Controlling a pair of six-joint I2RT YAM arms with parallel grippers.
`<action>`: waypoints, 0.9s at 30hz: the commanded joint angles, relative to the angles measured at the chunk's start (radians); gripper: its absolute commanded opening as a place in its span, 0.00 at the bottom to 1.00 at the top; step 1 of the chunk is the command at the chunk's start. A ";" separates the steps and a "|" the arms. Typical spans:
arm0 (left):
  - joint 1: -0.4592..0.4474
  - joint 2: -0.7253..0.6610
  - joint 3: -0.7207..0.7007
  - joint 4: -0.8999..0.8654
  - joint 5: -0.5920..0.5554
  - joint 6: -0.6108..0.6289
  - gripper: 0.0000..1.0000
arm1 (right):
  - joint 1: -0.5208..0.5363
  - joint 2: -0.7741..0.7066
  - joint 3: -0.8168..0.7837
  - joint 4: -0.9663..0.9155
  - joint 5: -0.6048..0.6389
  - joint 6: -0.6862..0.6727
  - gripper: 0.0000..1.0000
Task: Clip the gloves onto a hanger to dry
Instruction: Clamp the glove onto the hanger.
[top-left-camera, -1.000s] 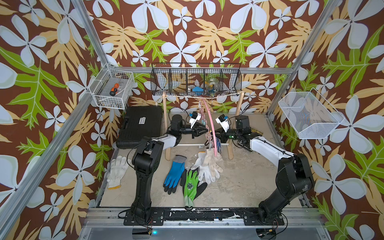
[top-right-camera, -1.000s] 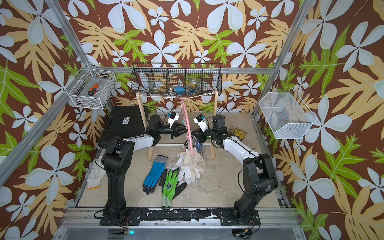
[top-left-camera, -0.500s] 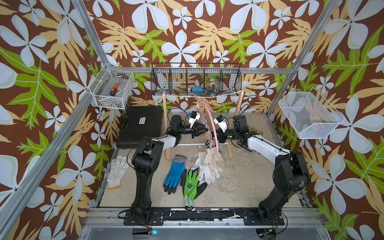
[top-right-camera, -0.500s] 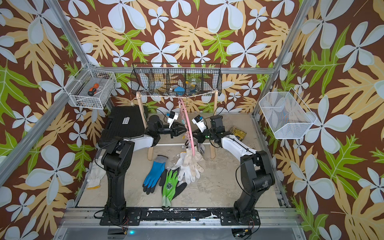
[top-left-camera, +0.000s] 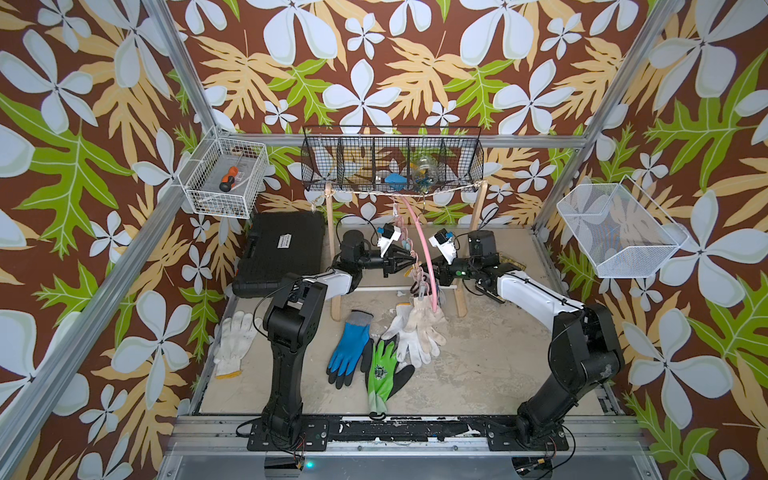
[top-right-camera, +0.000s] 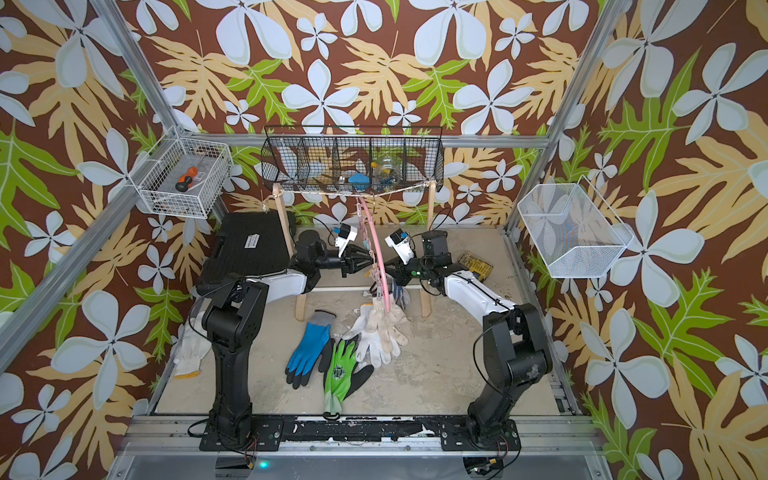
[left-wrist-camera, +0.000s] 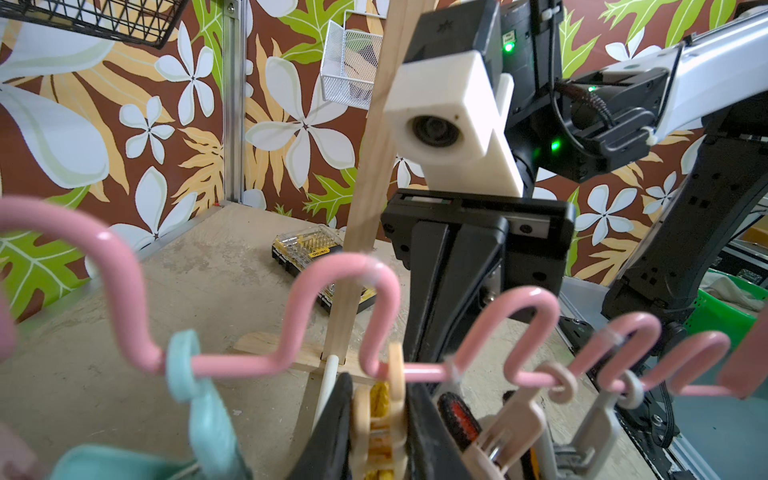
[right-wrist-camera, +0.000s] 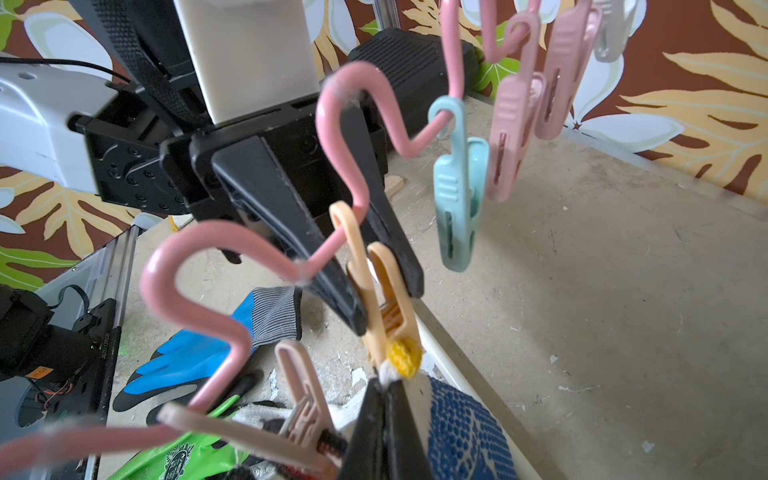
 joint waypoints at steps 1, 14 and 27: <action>0.001 -0.011 0.008 -0.012 0.000 0.013 0.11 | 0.001 -0.008 -0.001 0.027 -0.025 0.001 0.00; 0.005 -0.018 -0.010 0.031 -0.002 -0.039 0.56 | 0.001 -0.005 -0.007 0.027 -0.026 -0.008 0.00; 0.015 -0.061 -0.063 -0.024 -0.038 0.009 0.78 | -0.002 -0.013 -0.023 -0.027 0.048 -0.061 0.18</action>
